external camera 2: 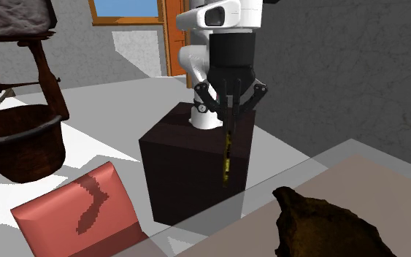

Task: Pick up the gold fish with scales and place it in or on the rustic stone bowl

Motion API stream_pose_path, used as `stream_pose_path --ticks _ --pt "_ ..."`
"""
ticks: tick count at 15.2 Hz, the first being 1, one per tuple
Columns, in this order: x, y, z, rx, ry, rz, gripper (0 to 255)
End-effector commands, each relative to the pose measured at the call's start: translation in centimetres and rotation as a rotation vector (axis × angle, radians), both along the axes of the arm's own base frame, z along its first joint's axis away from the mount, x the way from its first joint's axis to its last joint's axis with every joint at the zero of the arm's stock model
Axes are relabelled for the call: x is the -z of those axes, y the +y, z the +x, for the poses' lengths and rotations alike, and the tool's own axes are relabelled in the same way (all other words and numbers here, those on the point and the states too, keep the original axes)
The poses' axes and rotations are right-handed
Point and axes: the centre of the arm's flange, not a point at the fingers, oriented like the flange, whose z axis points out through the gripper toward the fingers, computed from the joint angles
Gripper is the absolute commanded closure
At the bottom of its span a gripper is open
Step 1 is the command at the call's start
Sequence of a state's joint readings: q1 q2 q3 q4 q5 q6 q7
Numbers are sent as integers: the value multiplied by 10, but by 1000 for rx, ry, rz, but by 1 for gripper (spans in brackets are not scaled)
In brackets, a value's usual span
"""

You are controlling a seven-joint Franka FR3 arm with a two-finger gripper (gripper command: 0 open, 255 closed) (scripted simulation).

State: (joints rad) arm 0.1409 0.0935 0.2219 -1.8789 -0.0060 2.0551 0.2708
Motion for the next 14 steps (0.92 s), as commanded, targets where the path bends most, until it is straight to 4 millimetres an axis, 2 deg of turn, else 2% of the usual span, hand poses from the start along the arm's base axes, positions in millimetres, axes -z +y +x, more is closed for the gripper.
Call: stream_pose_path --ticks 1,14 --pt "-4 23 3 1 0 0 255" --pt "-27 193 22 1 0 0 255"
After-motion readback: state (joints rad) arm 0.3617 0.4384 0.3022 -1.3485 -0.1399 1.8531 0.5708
